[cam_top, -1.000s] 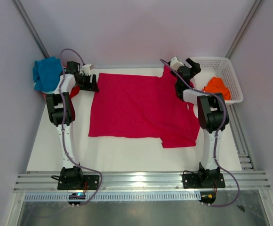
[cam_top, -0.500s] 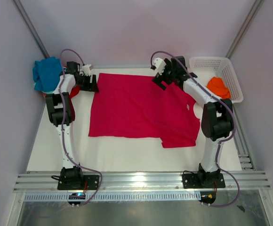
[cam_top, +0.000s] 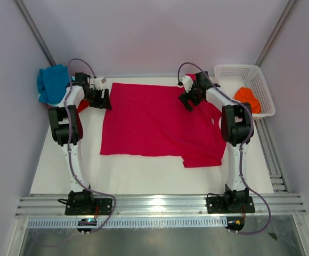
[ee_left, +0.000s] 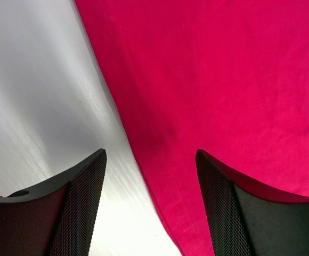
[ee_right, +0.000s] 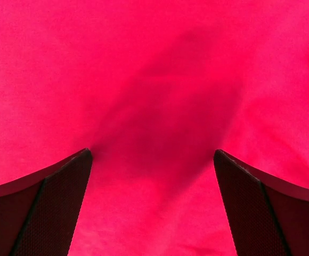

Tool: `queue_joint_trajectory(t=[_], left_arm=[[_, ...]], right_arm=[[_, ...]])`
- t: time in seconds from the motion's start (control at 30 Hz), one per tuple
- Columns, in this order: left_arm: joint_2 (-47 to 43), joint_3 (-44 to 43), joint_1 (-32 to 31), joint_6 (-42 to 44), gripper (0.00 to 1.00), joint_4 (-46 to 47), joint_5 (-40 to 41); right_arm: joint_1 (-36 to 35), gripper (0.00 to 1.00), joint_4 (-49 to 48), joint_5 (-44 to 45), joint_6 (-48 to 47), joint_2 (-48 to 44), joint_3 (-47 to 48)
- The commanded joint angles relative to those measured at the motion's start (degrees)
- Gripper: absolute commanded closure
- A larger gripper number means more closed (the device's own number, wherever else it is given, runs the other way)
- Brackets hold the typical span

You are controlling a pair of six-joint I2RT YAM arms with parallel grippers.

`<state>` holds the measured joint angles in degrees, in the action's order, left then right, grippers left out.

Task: Fold and stack the t-shirts
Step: Flatten the tshirt out

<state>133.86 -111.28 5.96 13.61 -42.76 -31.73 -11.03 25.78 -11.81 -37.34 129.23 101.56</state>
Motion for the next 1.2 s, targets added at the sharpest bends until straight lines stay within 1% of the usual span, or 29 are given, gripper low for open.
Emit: queue_joint_trajectory(t=[0.0, 0.17, 0.27, 0.43, 0.5, 0.53, 0.63, 0.73, 0.83, 0.9, 1.0, 1.17], left_arm=[[-4.93, 1.94, -0.07, 2.65, 0.30, -0.30, 0.79], [-5.54, 2.83, 0.02, 4.23, 0.30, -1.36, 1.14], [-5.81, 3.00, -0.07, 4.41, 0.30, -1.53, 0.96], [-5.28, 2.83, 0.02, 3.80, 0.30, -1.18, 0.09], [-5.10, 2.74, -0.07, 3.19, 0.30, -0.92, -0.18], [-5.10, 2.65, -0.07, 3.18, 0.30, -0.83, -0.35], [-5.10, 2.65, -0.07, 3.18, 0.30, -0.92, -0.44], [-5.28, 2.91, -0.07, 3.62, 0.30, -1.01, -0.53], [-5.10, 3.00, -0.07, 3.62, 0.30, -0.92, -0.88], [-4.67, 2.83, -0.07, 3.62, 0.30, -0.75, -1.23], [-4.58, 2.56, -0.07, 3.45, 0.30, -0.74, -1.32], [-3.52, 0.46, -0.07, 2.74, 0.30, -1.18, -2.20]], right_arm=[[1.01, 0.01, -2.92, 2.76, 3.15, -0.82, 4.26], [1.88, 0.01, -4.07, 4.60, 4.56, 0.06, 4.97], [2.50, 0.01, -4.86, 7.59, 6.31, 1.02, 5.75], [3.73, 0.01, -2.58, 11.37, 9.91, 3.74, 10.41], [3.99, 0.00, -1.44, 11.55, 10.62, 4.89, 12.34], [4.08, 0.01, -1.78, 14.25, 11.49, 4.89, 12.35], [4.17, 0.01, -2.05, 16.73, 11.94, 5.33, 13.31], [4.78, 0.01, -1.79, 21.72, 14.66, 5.94, 14.72], [6.01, 0.01, -1.96, 24.20, 19.40, 5.77, 15.16], [9.25, 0.01, -0.05, 25.86, 26.14, 5.94, 16.99], [9.97, 0.01, 0.15, 27.45, 26.71, 6.30, 17.18], [10.23, 0.00, 3.66, 28.43, 28.20, 8.40, 21.13]])
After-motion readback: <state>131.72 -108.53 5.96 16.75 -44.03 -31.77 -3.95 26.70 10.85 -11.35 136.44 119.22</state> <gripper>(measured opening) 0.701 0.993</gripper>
